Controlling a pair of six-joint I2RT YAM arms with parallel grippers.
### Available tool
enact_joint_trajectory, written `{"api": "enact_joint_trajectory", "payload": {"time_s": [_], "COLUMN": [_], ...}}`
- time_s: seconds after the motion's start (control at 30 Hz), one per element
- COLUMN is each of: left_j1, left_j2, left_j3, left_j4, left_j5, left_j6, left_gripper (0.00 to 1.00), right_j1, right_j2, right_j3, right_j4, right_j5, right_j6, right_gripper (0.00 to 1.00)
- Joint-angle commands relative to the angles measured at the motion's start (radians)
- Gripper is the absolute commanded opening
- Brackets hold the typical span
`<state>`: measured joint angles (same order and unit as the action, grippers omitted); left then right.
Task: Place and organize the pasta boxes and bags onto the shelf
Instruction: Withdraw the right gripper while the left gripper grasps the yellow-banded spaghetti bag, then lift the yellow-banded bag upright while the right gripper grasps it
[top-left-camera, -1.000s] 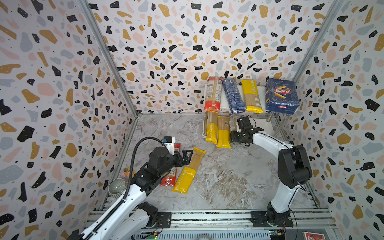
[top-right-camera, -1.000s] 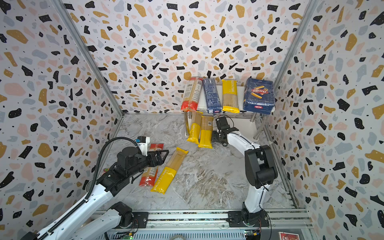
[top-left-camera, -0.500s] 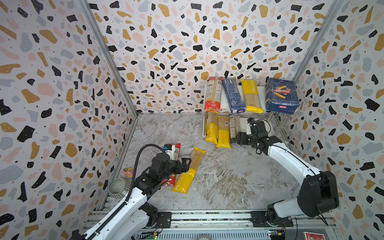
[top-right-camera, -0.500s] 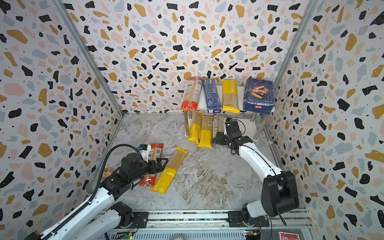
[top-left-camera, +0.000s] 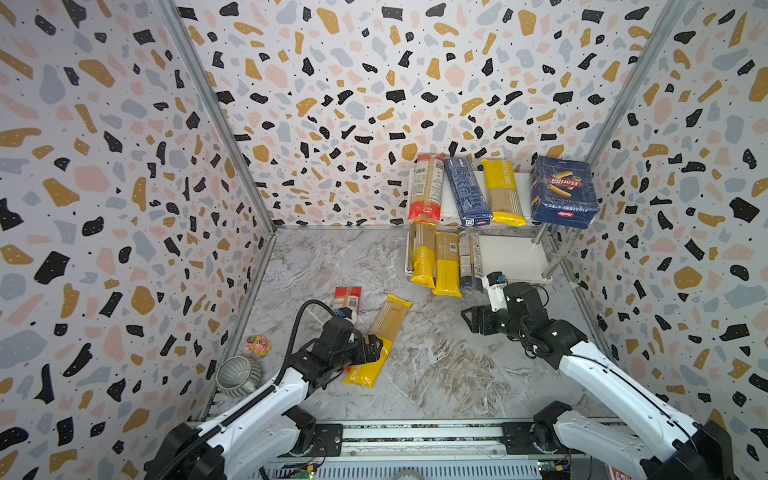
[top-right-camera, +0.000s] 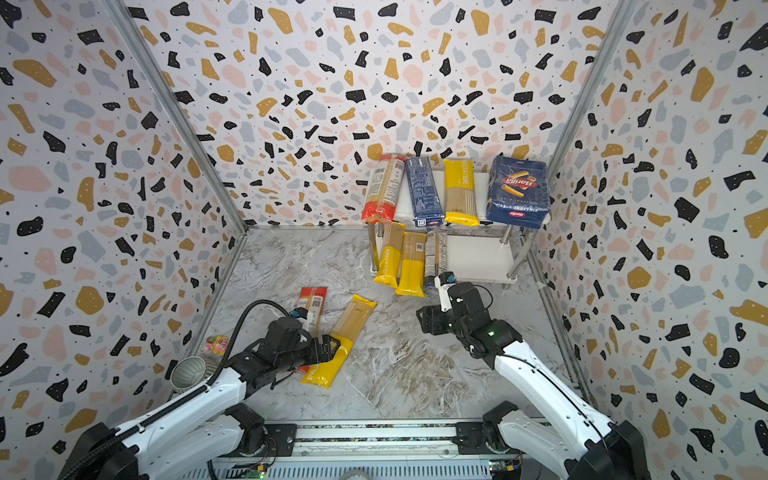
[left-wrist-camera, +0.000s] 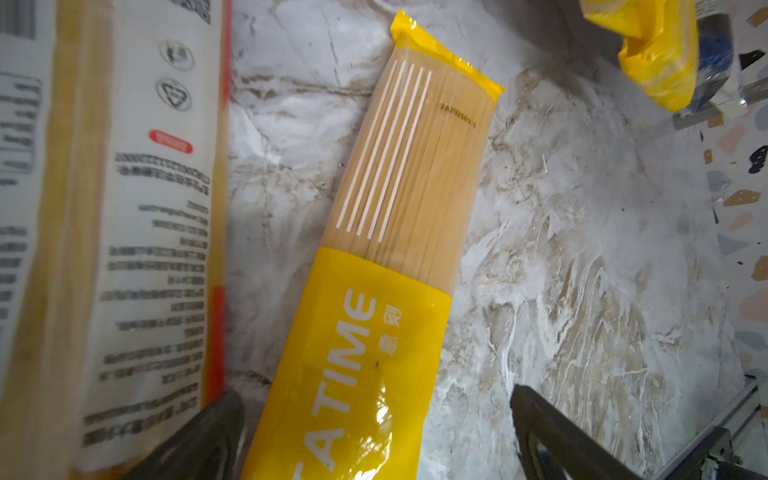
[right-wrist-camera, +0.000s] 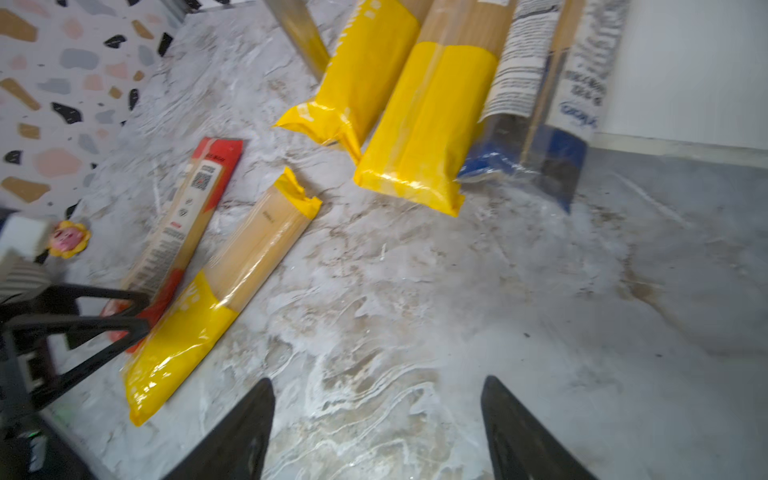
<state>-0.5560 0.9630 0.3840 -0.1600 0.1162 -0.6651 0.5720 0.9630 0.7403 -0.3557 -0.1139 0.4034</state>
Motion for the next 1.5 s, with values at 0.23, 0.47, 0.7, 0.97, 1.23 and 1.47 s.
{"api": "enact_joint_trajectory", "payload": {"time_s": [0.23, 0.47, 0.7, 0.97, 1.23, 1.47], "left_j1": [-0.085, -0.135, -0.256, -0.302, -0.298, -0.105], "left_j2": [0.187, 0.271, 0.357, 0.382, 0.126, -0.244], "left_j3": [0.031, 0.042, 0.110, 0.166, 0.221, 0.174], "left_j4": [0.136, 0.218, 0.306, 0.385, 0.112, -0.189], "left_j5": [-0.076, -0.047, -0.032, 0.007, -0.181, -0.298], "left_j6": [-0.018, -0.072, -0.153, -0.189, -0.108, -0.096], "left_gripper": [1.00, 1.00, 1.00, 1.00, 1.00, 0.99], "right_j1": [0.109, 0.113, 0.114, 0.150, 0.336, 0.496], "right_j2": [-0.119, -0.186, -0.183, -0.138, 0.039, 0.295], "right_j3": [-0.101, -0.111, -0.120, -0.141, -0.128, -0.029], "right_j4": [-0.015, -0.066, -0.064, -0.074, -0.012, 0.067], "right_j5": [-0.024, -0.004, -0.012, 0.037, 0.168, 0.237], "right_j6": [0.060, 0.054, 0.060, 0.111, 0.202, 0.269], "right_gripper": [0.79, 0.79, 0.79, 0.79, 0.90, 0.96]}}
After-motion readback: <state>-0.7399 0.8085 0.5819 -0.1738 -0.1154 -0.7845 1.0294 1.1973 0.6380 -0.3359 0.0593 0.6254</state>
